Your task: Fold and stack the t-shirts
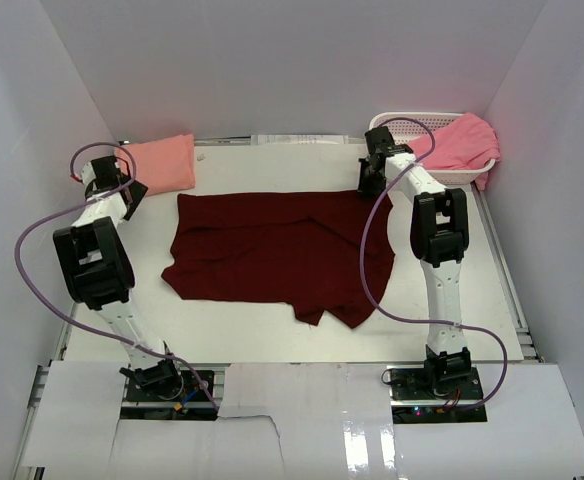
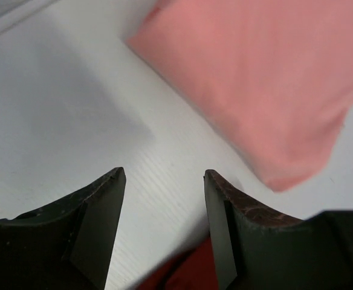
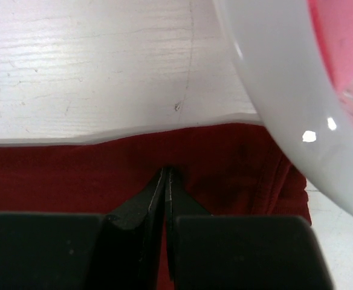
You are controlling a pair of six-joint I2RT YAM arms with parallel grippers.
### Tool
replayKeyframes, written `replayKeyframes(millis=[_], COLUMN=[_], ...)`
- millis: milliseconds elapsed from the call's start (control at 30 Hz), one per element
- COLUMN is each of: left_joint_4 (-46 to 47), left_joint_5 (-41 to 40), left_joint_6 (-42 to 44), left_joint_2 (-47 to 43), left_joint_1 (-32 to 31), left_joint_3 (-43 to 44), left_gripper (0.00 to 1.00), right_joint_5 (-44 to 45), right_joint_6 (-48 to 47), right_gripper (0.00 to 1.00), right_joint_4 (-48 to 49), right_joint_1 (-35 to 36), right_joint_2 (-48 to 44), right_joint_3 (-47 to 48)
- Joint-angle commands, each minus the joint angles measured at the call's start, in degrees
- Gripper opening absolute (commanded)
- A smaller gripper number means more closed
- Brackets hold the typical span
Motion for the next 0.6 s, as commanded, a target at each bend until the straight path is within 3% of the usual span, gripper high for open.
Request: replayKeyframes(millis=[0,233,367,567], left_joint_4=[1.6,-1.9,-1.7,-1.4], left_joint_5=[11.5,12.8,17.7,17.0], left_joint_6=[4.7,11.0,9.0,9.0], left_joint_2=[-5.9,-8.6,-9.2,-7.4], left_joint_1=[-3.8,-15.7,-19.4,-21.7], left_joint_3=[0.7,0.9,-0.7,-2.7], left_gripper=[0.65,0.66,0.67,0.67], right_joint_5=[2.0,1.0,0.6,-0.1], right_joint_6=[-2.0,-2.5,-2.6,-2.5], right_gripper=[0.08,0.08,0.09,0.08], right_joint_4=[-7.2,-9.7,-7.7,-9.5], right_joint_1=[-1.0,-0.5,0.2,0.7], right_joint_2=[2.1,-0.9,-4.2,-2.6], right_joint_3=[1.5,4.4,0.8,2.6])
